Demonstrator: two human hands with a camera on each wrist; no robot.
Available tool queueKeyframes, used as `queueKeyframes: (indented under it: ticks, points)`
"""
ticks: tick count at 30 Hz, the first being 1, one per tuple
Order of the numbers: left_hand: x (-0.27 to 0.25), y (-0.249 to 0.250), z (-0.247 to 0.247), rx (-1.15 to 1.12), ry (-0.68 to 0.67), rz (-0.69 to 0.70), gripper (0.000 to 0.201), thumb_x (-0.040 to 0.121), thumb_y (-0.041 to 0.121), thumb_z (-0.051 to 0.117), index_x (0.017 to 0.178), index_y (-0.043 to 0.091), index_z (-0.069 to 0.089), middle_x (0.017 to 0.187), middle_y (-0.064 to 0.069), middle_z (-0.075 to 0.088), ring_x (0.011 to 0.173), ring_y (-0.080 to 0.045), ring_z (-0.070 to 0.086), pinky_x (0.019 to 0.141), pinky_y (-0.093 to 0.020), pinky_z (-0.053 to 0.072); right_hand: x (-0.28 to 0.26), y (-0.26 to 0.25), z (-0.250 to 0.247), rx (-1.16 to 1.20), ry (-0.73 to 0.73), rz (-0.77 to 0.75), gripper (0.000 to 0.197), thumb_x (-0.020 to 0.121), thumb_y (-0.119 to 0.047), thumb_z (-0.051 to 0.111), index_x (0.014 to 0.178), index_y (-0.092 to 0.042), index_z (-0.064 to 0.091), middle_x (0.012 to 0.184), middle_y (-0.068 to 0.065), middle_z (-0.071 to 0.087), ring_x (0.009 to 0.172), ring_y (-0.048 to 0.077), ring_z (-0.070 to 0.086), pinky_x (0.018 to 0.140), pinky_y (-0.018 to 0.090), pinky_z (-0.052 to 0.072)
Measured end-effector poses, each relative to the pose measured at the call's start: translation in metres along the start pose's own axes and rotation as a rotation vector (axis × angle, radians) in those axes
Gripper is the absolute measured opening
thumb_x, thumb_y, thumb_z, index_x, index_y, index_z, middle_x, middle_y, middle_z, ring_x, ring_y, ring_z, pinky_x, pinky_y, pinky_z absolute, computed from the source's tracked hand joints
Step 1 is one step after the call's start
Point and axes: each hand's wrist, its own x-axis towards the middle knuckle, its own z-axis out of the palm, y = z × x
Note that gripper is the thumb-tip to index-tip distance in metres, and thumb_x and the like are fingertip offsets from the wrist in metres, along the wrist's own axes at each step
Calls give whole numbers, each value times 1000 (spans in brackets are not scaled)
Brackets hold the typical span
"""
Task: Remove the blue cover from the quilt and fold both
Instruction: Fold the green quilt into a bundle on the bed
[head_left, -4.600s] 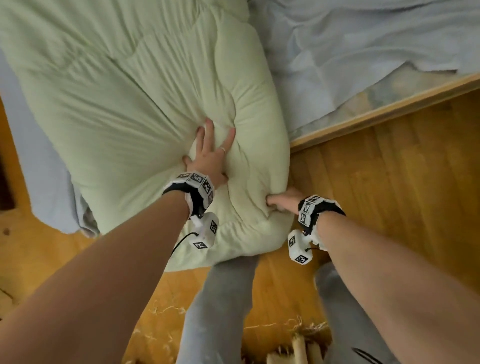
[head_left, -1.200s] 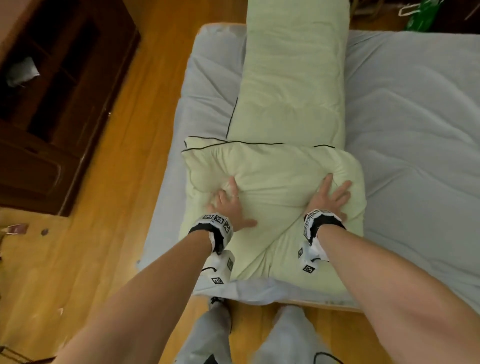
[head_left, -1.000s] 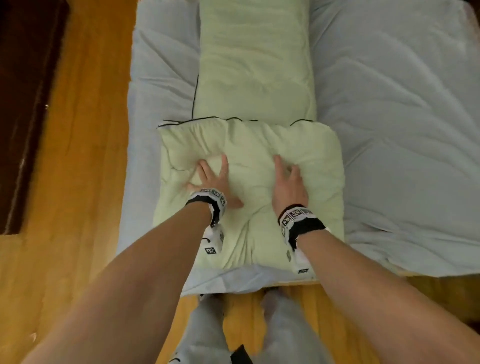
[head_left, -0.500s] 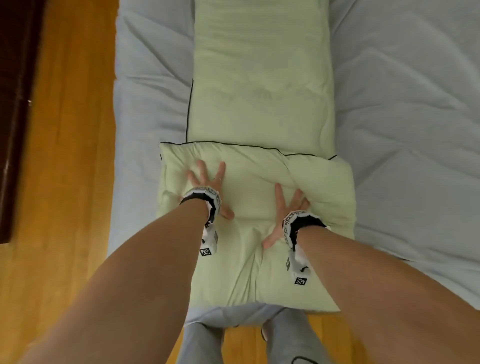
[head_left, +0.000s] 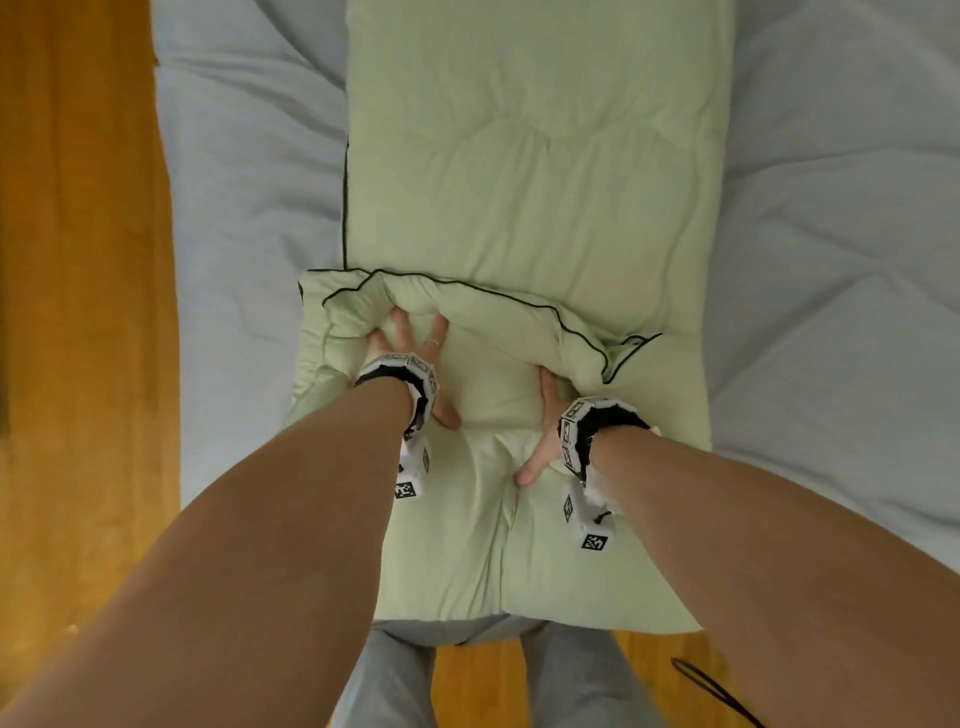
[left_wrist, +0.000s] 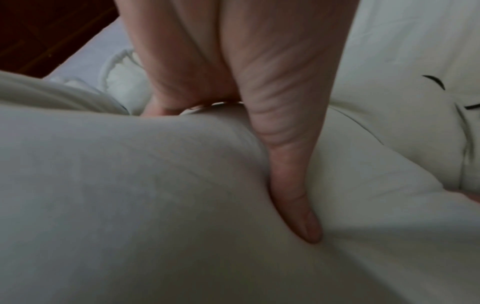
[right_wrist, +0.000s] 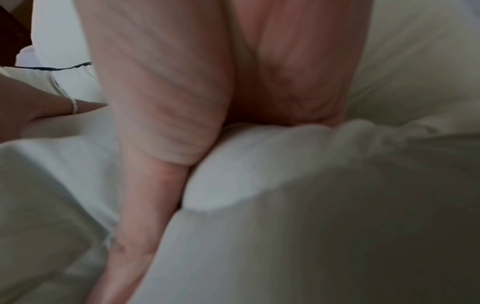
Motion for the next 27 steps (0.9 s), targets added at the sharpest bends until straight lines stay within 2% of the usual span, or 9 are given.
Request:
queueKeyframes:
  ticks: [7,9,10,12,13,17,20,22,27]
  points:
    - [29,-1,14,-16,52,18,160,27,69,87,135,54,-30,149,-8,-41,140,-50,-20,101,-76,25,28,-7,7,-38,40,36,184,19,-66,92,147,-26,-34,164,5,-4,149,27,15,116,44,28]
    - [27,-2,12,34,53,33,158,34,69,87,137,50,-32,154,-10,-33,143,-48,-13,100,-76,25,27,-6,10,-43,71,53,189,5,-72,85,146,-31,-33,164,4,0,149,27,17,116,45,29]
    - [20,-4,8,71,42,52,154,45,63,88,141,45,-30,159,-12,-20,145,-46,-2,102,-72,28,20,-5,11,-37,95,41,186,7,-72,85,147,-32,-31,165,3,-1,150,26,15,117,46,27]
    - [1,-11,-5,109,38,91,139,62,50,87,150,36,-20,161,-13,-1,144,-44,17,103,-66,34,-7,-4,7,-26,151,8,174,23,-69,88,151,-31,-23,164,0,-2,150,24,11,120,46,21]
    - [-15,-14,-11,107,59,106,133,65,50,85,152,36,-14,161,-12,-5,144,-44,16,106,-66,31,-26,-3,5,-1,187,-7,167,32,-66,89,153,-30,-20,164,0,0,150,24,10,120,45,19]
    - [-82,-27,-19,-78,169,83,136,54,58,87,147,50,-12,156,-7,-24,145,-47,-4,106,-68,24,-99,-2,7,261,454,-17,139,46,-64,86,150,-43,-4,159,6,14,146,30,18,116,53,24]
    - [-122,-38,-13,-154,226,85,126,64,56,82,142,56,-17,155,0,-33,145,-45,-16,107,-72,20,-147,-10,2,353,727,141,117,67,-64,72,148,-48,-12,161,0,-9,149,28,-2,110,68,13]
    - [-147,-44,-10,-172,252,96,117,72,54,78,144,54,-14,156,-1,-31,145,-45,-14,109,-70,19,-174,-21,0,330,748,139,102,82,-50,65,153,-40,-7,161,2,-20,149,28,-13,112,68,12]
    - [-199,-51,-5,-130,289,118,99,84,41,70,149,50,-4,159,-1,-22,146,-44,-5,112,-65,23,-216,-54,49,421,688,13,98,83,-36,67,156,-32,1,162,3,-20,150,27,-12,117,59,16]
